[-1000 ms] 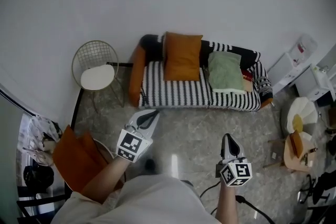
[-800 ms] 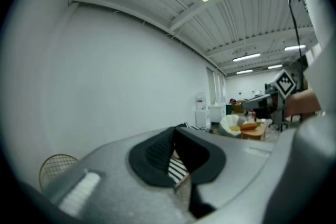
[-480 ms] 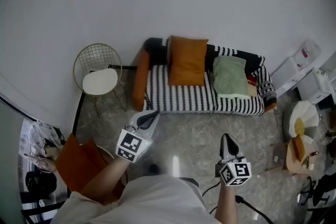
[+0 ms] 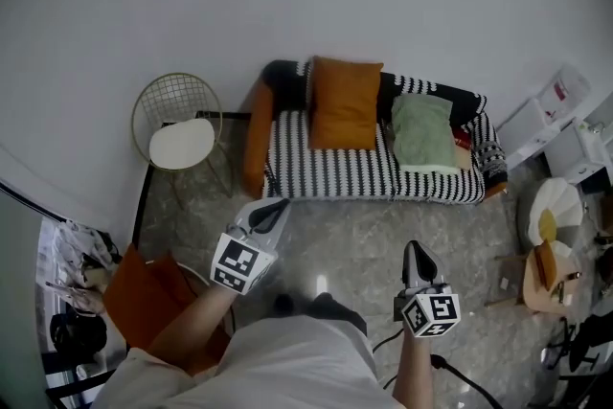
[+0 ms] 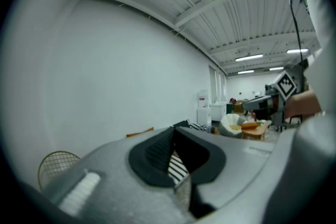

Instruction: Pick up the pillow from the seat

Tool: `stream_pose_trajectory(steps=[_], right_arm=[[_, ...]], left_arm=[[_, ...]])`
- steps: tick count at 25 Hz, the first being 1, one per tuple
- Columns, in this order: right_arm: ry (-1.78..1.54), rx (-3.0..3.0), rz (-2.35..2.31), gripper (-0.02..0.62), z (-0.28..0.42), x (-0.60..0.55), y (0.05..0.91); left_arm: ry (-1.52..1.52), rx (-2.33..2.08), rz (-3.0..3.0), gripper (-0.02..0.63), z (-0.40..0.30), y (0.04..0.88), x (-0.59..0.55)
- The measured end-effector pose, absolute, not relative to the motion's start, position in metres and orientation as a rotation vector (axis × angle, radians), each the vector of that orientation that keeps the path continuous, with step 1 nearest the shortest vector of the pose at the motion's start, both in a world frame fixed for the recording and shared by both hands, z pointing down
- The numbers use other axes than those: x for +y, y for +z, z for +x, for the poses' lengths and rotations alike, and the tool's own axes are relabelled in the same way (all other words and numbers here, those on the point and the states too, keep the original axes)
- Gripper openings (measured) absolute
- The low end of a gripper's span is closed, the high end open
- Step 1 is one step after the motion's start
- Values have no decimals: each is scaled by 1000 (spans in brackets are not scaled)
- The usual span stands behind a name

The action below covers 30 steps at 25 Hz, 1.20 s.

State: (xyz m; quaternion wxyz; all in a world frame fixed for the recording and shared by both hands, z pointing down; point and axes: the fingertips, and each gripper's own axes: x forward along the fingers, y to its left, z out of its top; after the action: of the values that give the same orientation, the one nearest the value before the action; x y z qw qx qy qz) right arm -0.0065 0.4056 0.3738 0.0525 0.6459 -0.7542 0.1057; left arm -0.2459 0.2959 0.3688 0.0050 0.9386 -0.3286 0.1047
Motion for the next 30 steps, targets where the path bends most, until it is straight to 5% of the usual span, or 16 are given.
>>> stream_pose_trajectory(steps=[30], right_arm=[[296,-2417,1730,5,121,216,389]], left_arm=[[379,-1219,2803,0,-115,378,143]])
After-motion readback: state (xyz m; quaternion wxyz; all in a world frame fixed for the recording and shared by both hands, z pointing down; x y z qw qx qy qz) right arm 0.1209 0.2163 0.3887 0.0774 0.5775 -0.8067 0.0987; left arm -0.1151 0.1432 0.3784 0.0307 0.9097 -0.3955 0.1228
